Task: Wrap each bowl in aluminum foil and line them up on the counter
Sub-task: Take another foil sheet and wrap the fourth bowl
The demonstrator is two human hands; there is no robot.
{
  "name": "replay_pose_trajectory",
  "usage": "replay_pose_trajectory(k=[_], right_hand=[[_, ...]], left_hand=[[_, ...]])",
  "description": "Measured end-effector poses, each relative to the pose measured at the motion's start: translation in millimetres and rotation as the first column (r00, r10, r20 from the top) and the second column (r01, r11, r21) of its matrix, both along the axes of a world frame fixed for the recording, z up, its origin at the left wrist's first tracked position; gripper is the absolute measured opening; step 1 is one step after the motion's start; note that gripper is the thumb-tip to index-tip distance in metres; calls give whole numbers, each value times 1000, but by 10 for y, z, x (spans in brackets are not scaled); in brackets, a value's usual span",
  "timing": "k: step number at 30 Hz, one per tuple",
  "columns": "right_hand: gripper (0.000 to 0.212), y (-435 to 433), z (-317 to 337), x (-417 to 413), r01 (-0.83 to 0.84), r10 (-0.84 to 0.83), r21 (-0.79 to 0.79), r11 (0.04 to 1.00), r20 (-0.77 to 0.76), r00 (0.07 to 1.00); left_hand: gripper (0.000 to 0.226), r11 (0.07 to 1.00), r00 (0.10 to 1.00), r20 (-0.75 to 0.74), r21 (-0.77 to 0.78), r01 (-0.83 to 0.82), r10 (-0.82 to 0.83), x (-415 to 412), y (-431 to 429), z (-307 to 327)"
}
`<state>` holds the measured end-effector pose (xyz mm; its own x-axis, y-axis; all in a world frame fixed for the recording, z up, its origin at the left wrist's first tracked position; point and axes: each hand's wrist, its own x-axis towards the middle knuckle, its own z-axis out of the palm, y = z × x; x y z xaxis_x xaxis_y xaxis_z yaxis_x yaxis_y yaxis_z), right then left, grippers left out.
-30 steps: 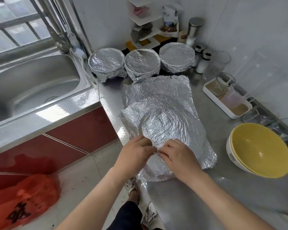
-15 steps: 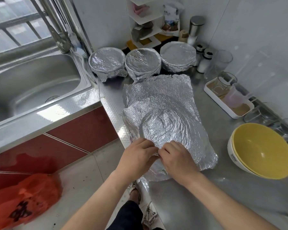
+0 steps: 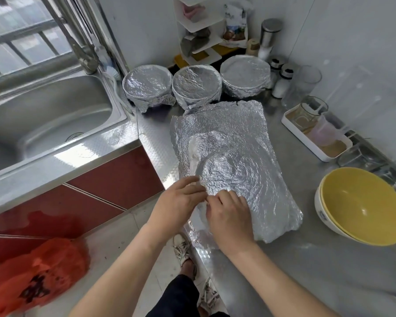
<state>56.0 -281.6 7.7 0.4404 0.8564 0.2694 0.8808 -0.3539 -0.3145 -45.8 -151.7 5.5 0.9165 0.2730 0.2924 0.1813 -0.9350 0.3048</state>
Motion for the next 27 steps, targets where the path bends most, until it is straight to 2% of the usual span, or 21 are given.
replay_pose_trajectory(k=[3,5,8,10,11,17,22,24,27], right_hand=[[20,-47,47,-13,-19,19,-5,1000,-120,993],[32,-123,64,77,-53,53,4,999,-173,983],[41,-189,14,276,-104,96,-31,994,-200,975],[41,-195,-34,366,-163,149,-49,985,-213,966],[38,-205,-58,392,-188,174,-46,981,-214,961],[27,-280,-88,484,-299,295,-4,954,-158,942],[13,-289,-74,431,-312,312,1,950,23,950],[10,-284,-85,409,-301,301,-10,953,77,950],[15,-260,-121,401,-293,293,-16,956,114,949]], left_hand=[[29,993,991,-86,-40,-110,107,-39,56,2],[37,985,987,-87,-96,-143,134,-33,22,69],[30,978,997,-60,-198,-60,49,26,-109,189],[19,975,996,-71,-220,31,-47,63,-154,200],[23,974,993,-89,-216,63,-84,78,-158,192],[31,984,984,-121,-138,113,-130,35,-56,76],[24,985,983,-78,-60,159,-163,36,-29,45],[14,984,982,-58,-28,176,-177,44,-31,10],[9,981,982,-29,42,190,-189,62,-50,-55]])
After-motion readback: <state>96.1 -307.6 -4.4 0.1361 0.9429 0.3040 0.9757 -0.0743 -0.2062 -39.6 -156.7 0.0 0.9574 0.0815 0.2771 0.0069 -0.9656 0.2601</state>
